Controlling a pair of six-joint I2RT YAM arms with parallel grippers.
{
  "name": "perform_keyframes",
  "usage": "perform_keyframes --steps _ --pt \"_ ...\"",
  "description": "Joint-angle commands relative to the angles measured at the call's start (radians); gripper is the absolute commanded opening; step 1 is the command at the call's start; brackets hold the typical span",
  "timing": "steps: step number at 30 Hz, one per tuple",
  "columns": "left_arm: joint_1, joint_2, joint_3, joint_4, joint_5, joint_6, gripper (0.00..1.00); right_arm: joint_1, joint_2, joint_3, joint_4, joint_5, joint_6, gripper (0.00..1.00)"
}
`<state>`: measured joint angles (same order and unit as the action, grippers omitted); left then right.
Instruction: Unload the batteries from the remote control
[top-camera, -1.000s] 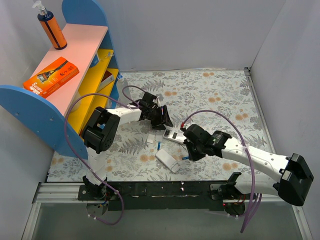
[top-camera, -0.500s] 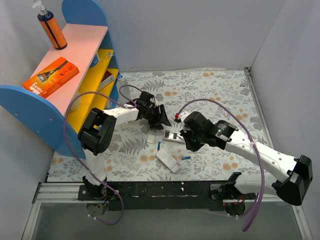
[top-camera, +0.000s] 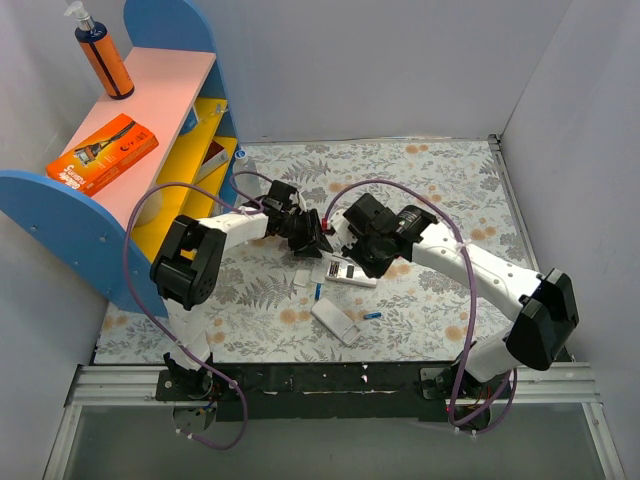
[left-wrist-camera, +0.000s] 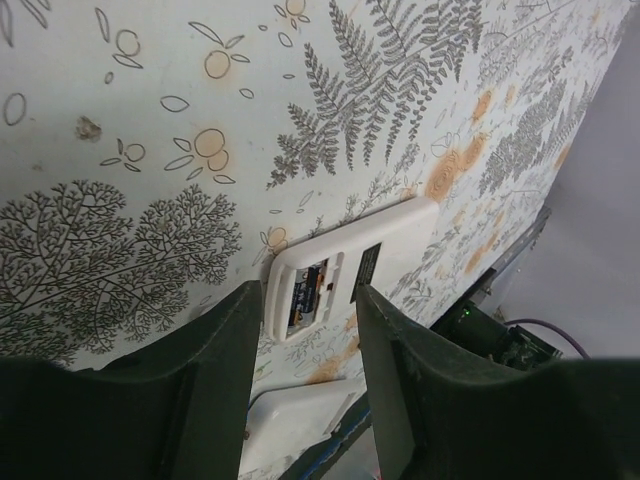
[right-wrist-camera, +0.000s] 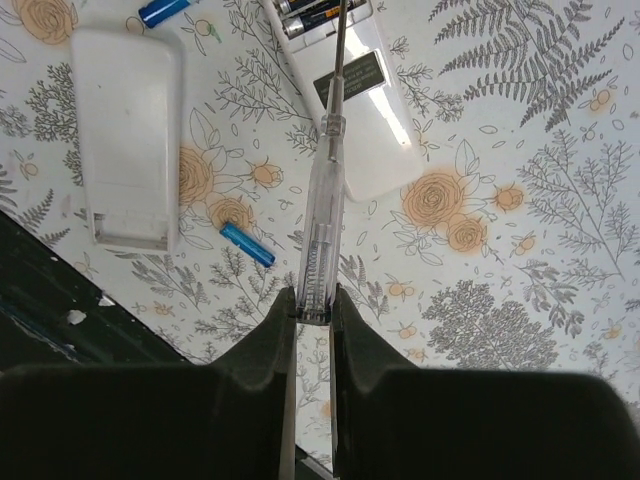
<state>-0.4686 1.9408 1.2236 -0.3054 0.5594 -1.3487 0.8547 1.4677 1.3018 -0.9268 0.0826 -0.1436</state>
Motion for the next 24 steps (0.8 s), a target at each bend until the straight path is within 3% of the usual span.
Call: perform_keyframes --steps 1,24 --pt "0.015 -0.014 -0.003 0.008 0.088 0.008 0.41 -0.002 0.028 0.057 -0.007 -0.011 -0.139 0.01" --pt "0.042 0.053 0.001 0.005 0.120 -0.043 0.31 0.020 0.213 0.209 -0.156 0.104 -0.281 0.01"
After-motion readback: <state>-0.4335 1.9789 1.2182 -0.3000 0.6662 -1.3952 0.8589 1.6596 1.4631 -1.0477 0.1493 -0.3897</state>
